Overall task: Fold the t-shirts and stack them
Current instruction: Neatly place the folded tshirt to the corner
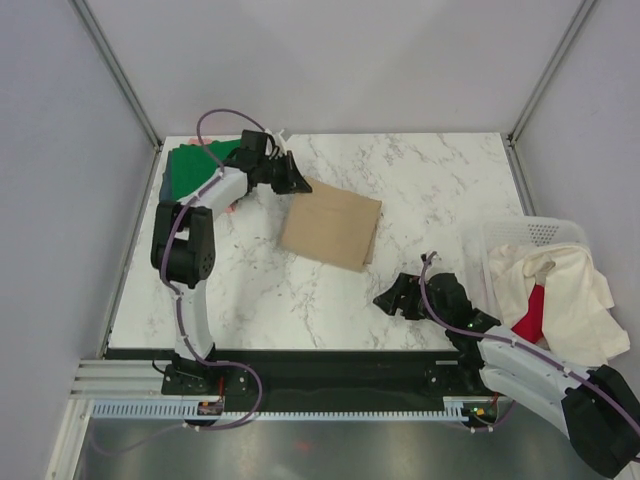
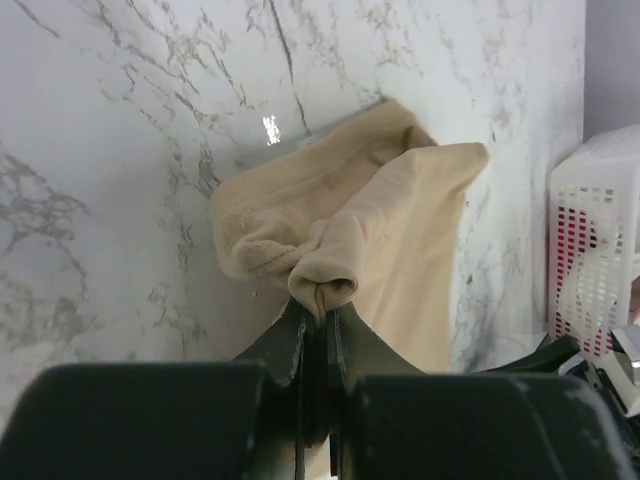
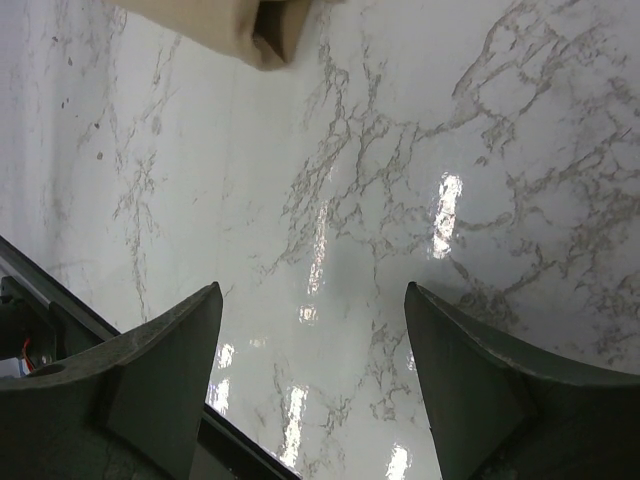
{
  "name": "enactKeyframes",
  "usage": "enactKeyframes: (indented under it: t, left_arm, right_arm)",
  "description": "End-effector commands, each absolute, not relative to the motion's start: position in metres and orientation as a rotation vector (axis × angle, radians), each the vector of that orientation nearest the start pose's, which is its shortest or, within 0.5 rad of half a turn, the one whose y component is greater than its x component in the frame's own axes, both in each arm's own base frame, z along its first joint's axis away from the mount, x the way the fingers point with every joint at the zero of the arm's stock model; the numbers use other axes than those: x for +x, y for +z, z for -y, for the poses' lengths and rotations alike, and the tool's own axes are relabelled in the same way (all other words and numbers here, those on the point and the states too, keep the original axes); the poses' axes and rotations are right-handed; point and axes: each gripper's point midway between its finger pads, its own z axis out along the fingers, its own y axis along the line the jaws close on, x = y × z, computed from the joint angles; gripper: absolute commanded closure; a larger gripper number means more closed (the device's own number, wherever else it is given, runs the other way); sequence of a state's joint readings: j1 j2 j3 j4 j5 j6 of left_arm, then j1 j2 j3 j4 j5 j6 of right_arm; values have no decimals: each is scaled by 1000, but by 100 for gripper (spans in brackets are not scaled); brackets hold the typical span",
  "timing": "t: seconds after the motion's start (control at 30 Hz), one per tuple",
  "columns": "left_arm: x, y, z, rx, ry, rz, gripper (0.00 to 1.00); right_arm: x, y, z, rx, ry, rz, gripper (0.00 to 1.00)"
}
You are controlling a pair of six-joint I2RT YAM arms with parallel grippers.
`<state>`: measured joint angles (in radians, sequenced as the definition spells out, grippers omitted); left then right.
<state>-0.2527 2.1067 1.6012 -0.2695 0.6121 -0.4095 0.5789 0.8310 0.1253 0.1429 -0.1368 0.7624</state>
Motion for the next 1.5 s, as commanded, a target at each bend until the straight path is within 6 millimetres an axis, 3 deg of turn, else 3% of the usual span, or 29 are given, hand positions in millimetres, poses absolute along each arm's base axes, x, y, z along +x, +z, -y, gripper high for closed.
enactKeyframes:
  t: [0.0, 0.3, 0.43, 0.63, 0.7, 0.97, 1.0, 1.03, 1.2, 1.47]
  left_arm:
    - [474, 174, 196, 164, -916, -2321, 98]
    - [480, 216, 124, 133, -663, -2256, 98]
    - [483, 260, 96, 151, -596, -2153, 98]
    - [489, 324, 81, 181, -518, -2019, 98]
    - [493, 337, 78, 191, -491, -2004, 98]
    - [506, 351, 73, 203, -450, -1984, 98]
    - [509, 346, 73, 202, -452, -1997, 98]
    - [513, 353, 56, 170, -428, -1985, 98]
    - [522, 359, 48, 148, -424, -1974, 98]
    - [535, 345, 32, 122, -414, -1994, 98]
  right_arm:
    - [180, 31, -181, 113, 890, -2294, 18]
    - [176, 35, -184, 88, 927, -2271, 18]
    - [175, 35, -184, 84, 932, -2271, 18]
    - [176, 35, -184, 83, 932, -2269, 19]
    - [176, 36, -184, 84, 935, -2266, 19]
    - [175, 36, -185, 78, 941, -2266, 18]
    - [175, 36, -185, 75, 941, -2266, 18]
    - [175, 36, -185, 75, 941, -2266, 18]
    - [175, 35, -186, 70, 942, -2268, 18]
    - [174, 35, -187, 65, 948, -2271, 19]
